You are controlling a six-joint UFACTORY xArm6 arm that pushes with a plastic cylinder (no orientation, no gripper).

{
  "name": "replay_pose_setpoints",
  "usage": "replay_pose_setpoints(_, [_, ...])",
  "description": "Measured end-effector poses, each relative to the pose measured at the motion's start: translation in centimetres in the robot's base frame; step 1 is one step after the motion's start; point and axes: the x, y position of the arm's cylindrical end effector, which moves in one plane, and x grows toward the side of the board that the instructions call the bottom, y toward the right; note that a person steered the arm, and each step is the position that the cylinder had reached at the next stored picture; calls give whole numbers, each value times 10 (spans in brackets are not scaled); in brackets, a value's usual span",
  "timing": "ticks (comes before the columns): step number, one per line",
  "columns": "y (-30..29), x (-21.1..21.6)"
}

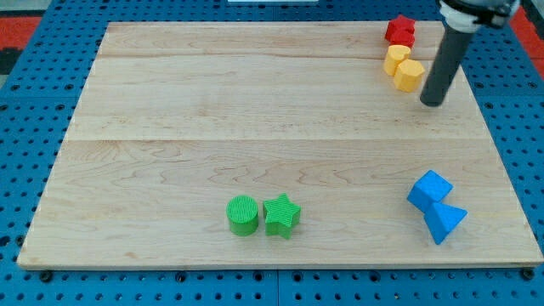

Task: Move the blue triangle to the yellow hexagon

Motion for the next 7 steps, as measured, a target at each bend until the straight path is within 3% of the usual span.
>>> replay_pose_setpoints(2, [102, 85])
replay_pose_setpoints(3, [113, 116])
replay_pose_setpoints(5, [47, 201])
replay_pose_setpoints(7, [-70, 180])
